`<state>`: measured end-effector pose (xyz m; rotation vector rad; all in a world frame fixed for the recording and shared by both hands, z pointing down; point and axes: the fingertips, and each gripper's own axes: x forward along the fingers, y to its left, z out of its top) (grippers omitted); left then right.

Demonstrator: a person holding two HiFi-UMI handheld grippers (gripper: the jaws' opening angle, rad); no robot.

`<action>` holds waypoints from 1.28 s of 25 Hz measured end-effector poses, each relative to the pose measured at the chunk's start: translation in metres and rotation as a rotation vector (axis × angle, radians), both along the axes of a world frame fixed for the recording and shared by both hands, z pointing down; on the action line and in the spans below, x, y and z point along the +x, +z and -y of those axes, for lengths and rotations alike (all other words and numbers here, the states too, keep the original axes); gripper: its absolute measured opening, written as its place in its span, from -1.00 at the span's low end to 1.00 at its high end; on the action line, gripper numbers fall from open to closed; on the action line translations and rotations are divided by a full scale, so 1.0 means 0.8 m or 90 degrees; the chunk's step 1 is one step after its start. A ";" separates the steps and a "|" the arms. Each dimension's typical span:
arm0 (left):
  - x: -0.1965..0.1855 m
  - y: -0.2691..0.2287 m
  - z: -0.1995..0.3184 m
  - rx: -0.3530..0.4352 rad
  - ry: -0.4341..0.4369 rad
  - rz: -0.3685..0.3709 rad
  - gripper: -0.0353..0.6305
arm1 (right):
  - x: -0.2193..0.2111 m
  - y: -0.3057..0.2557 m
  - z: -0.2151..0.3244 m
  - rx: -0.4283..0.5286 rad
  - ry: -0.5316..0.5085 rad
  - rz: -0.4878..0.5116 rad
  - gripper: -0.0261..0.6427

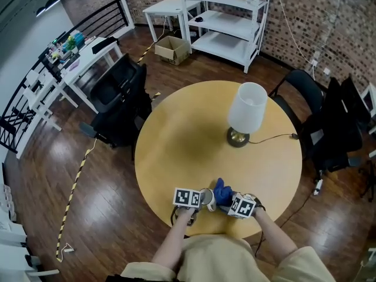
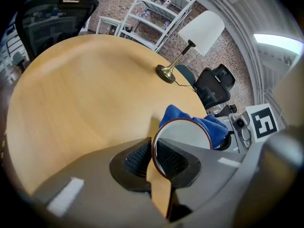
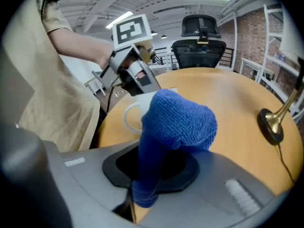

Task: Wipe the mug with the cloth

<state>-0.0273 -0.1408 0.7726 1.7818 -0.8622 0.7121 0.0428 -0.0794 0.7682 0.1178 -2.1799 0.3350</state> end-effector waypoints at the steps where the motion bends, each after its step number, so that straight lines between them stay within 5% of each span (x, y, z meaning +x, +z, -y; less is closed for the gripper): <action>1: 0.000 0.000 0.001 0.000 -0.004 0.001 -0.81 | -0.004 -0.001 -0.008 0.002 -0.014 0.000 -0.70; 8: 0.009 -0.004 -0.001 0.012 0.024 0.022 -0.80 | -0.015 -0.008 -0.046 0.007 -0.088 0.004 -0.70; 17: 0.043 -0.015 -0.006 0.108 0.288 0.136 -0.81 | 0.057 -0.021 -0.034 -0.047 0.137 0.087 -0.70; 22: 0.062 -0.019 -0.007 0.149 0.347 0.172 -0.76 | 0.073 -0.021 -0.028 -0.043 0.195 0.098 -0.70; 26: 0.061 -0.020 -0.001 0.170 0.310 0.181 -0.67 | 0.082 -0.020 -0.019 -0.031 0.204 0.095 -0.70; 29: 0.047 -0.039 0.005 0.172 0.197 0.127 -0.16 | 0.090 -0.027 0.001 -0.018 0.214 0.099 -0.70; 32: 0.025 -0.065 -0.003 0.161 0.067 0.063 -0.01 | 0.095 -0.031 0.029 -0.041 0.221 0.092 -0.70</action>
